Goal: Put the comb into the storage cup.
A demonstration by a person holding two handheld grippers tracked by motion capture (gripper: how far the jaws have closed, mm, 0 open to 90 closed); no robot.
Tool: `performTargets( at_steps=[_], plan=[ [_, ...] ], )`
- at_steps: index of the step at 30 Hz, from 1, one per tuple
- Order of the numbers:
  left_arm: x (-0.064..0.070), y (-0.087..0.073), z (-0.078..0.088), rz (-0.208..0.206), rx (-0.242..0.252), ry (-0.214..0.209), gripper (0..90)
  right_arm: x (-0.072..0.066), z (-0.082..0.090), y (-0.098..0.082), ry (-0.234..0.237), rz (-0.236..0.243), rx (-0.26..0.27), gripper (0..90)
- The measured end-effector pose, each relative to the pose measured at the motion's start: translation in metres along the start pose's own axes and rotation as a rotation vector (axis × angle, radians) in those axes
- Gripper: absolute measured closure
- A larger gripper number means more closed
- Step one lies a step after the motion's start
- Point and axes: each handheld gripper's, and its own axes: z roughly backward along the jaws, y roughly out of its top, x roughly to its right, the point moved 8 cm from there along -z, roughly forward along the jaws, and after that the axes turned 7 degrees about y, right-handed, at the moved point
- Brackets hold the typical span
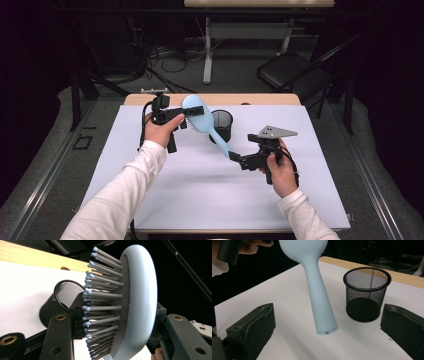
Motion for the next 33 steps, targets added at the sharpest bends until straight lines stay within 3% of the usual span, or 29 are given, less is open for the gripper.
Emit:
performTargets(
  at_steps=[13,33],
  plan=[
    [-0.004,0.016,0.004,-0.029,0.044,0.052,48.0,0.001,-0.001,-0.003,0.01,-0.001,-0.016,0.0],
    [0.002,0.036,0.003,-0.089,0.093,0.098,48.0,0.002,-0.003,-0.006,0.009,0.004,-0.034,0.0]
  ],
)
